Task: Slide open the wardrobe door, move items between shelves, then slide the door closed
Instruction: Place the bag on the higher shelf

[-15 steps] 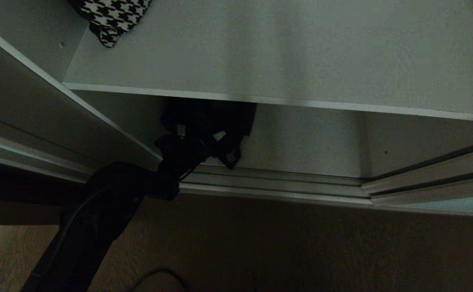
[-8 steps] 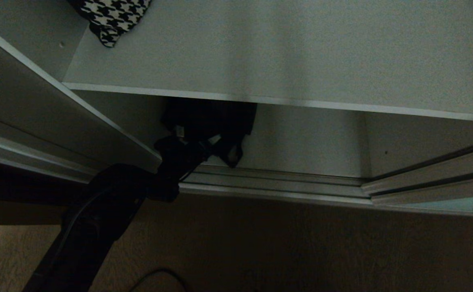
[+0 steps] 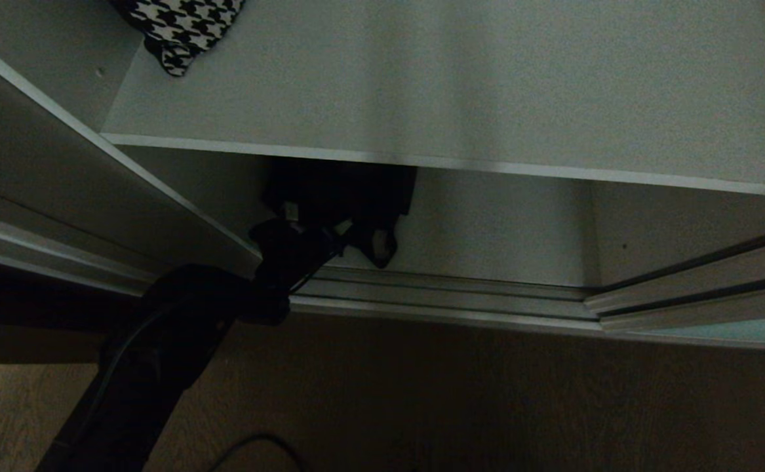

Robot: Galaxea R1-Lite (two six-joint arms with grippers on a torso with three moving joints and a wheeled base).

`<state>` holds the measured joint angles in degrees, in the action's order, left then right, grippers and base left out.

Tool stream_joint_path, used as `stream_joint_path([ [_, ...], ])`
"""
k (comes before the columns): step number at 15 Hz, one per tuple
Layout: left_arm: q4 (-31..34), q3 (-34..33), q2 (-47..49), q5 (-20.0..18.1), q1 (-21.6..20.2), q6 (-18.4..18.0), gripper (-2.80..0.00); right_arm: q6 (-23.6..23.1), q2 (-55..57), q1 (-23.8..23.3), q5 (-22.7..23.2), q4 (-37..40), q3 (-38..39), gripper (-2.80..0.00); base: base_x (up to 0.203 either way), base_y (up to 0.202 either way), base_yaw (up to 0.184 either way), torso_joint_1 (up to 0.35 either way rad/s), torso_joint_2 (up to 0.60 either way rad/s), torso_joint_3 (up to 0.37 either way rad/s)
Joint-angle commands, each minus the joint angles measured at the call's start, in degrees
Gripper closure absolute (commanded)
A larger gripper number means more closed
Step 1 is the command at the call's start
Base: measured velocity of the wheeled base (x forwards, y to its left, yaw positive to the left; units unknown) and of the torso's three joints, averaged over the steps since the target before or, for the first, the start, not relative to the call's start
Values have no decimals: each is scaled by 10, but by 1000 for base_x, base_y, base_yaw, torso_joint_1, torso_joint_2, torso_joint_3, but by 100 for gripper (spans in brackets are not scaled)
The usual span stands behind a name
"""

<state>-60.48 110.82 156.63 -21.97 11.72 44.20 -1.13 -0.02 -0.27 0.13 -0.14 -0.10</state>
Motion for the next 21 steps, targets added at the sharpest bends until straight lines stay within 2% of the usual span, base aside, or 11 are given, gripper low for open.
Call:
stream_joint_path([
  [1,-3,-10,-25,1,4,2,0,0,-1,0,0,0,0,0,0,0,0,0,0,0],
  [6,-3,-110,-109,3,11,-3,0,0,-1,0,0,0,0,0,0,0,0,0,0,0],
  [10,2,-187,-179,-41,10,-2,0,0,-1,0,0,0,0,0,0,0,0,0,0,0],
  [16,2,-343,-292,-67,22,-12,0,0,0,0,0,0,0,0,0,0,0,0,0,0],
  [19,14,-412,-342,-69,46,-27,0,0,0,0,0,0,0,0,0,0,0,0,0,0],
  [21,51,-442,-364,-69,65,-59,0,0,-1,0,0,0,0,0,0,0,0,0,0,0],
])
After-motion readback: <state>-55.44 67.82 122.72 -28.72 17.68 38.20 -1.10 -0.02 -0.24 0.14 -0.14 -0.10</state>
